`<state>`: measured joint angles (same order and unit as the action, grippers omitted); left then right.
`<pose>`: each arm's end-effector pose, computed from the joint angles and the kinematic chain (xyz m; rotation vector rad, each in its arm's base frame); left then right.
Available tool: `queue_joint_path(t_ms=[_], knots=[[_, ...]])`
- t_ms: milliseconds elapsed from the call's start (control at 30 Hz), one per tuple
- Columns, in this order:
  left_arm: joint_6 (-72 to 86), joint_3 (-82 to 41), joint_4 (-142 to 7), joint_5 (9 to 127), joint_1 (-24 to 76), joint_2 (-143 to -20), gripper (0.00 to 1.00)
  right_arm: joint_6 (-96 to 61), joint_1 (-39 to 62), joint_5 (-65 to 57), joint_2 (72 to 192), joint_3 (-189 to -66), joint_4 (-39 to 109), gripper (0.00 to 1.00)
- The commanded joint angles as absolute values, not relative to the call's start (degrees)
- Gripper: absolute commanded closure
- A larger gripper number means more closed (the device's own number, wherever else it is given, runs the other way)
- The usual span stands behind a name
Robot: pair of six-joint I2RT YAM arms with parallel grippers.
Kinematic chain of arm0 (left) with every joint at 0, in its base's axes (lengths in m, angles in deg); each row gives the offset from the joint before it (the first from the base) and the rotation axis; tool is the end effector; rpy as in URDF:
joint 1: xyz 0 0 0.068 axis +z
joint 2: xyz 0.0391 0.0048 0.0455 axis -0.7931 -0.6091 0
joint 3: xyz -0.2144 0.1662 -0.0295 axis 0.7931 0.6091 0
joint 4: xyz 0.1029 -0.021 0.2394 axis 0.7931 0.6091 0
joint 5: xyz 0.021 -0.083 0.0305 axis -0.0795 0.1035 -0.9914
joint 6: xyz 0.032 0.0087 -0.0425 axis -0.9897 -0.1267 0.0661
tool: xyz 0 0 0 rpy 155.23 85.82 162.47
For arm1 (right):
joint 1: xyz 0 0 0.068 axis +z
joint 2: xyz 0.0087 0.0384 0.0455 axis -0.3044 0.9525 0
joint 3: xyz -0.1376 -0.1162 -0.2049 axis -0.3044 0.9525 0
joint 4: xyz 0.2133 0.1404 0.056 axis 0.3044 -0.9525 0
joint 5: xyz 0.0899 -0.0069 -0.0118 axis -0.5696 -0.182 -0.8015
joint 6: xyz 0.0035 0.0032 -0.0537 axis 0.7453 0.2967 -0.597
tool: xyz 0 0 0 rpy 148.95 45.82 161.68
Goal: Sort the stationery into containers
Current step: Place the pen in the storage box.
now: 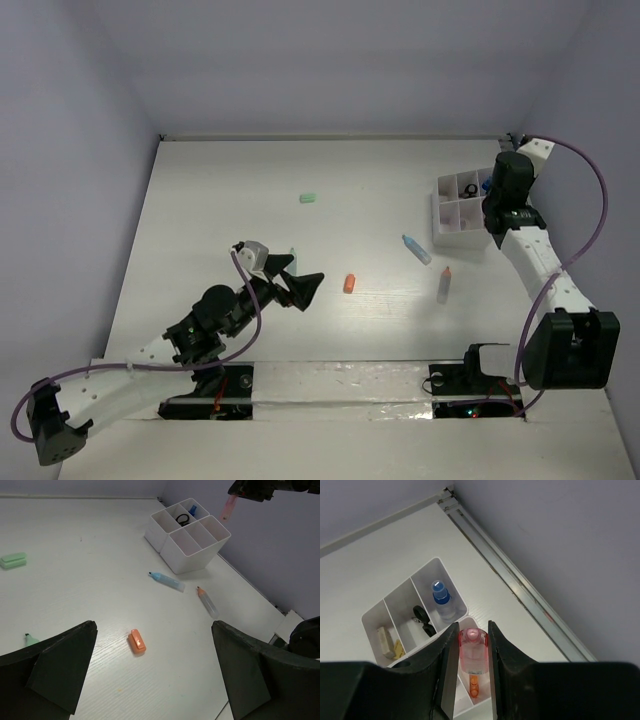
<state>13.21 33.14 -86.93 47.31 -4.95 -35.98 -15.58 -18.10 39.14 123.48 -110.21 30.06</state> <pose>0.0868 -0.1217 0.2745 0.3144 1.4274 -0.9387 0.2896 -0.0228 0.3284 0.5604 1.7950 -0.5005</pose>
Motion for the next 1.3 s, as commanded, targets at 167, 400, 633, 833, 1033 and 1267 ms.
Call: queue_joint_path(t_ms=[167, 400, 633, 833, 1033, 1267], knots=[[13.56, 33.29, -88.61, 45.85, -5.27, -36.22, 0.01, -17.04, -18.34, 37.91, 126.42, -109.5, 35.19, 0.99], [13.47, 33.56, -88.79, 44.88, -5.27, -36.22, 0.01, -17.39, -18.34, 37.38, 128.97, -110.64, 31.42, 0.92], [13.56, 33.64, -88.61, 44.62, -5.27, -35.96, 0.01, -17.21, -18.34, 37.73, 129.06, -111.7, 29.12, 0.68], [13.56, 33.73, -88.61, 44.7, -5.27, -35.69, 0.01, -16.34, -18.34, 35.29, 126.78, -113.45, 26.4, 0.38], [13.29, 33.64, -89.31, 45.76, -5.27, -36.74, 0.01, -14.93, -18.34, 22.21, 123.62, -116.18, 21.66, 0.39], [13.38, 33.91, -90.11, 44.53, -5.27, -37.36, 0.01, -17.3, -6.49, 2.14, 124.03, -118.28, 11.91, 0.76]])
